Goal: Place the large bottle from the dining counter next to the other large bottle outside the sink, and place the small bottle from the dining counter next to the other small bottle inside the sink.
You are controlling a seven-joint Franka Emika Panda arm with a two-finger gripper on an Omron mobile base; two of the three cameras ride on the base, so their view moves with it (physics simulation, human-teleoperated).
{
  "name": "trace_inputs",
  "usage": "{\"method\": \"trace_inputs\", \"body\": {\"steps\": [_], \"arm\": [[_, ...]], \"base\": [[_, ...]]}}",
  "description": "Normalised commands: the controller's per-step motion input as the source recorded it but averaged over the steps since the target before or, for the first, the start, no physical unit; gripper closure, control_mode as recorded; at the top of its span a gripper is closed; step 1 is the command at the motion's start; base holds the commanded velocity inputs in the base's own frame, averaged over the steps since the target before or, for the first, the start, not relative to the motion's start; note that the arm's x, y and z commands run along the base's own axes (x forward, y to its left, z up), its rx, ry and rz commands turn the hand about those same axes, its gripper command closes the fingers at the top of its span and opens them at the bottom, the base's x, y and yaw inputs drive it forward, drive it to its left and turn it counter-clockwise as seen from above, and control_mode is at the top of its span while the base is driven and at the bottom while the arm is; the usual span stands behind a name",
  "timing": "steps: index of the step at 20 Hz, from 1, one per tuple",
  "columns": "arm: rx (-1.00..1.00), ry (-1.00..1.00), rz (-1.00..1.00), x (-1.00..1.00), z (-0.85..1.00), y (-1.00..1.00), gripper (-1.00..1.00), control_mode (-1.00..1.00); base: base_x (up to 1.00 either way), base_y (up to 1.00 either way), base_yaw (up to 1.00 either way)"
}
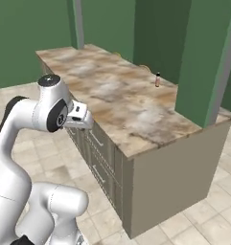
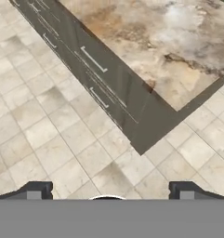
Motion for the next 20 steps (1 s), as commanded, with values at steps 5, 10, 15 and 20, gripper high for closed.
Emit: {"method": "trace_inputs", "body": {"steps": [5, 10, 15, 20], "arm": [[0.0, 0.0, 0.0, 0.0, 0.0, 0.0, -1.0, 1.0], [0.0, 0.0, 0.0, 0.0, 0.0, 0.0, -1.0, 1.0], [0.0, 0.0, 0.0, 0.0, 0.0, 0.0, -1.0, 1.0], [0.0, 0.0, 0.0, 0.0, 0.0, 0.0, -1.0, 1.0]], "base": [[0.1, -0.95, -0.46], [0.18, -0.73, -0.56], [0.48, -0.78, -0.59], [0.78, -0.64, -0.48]]}}
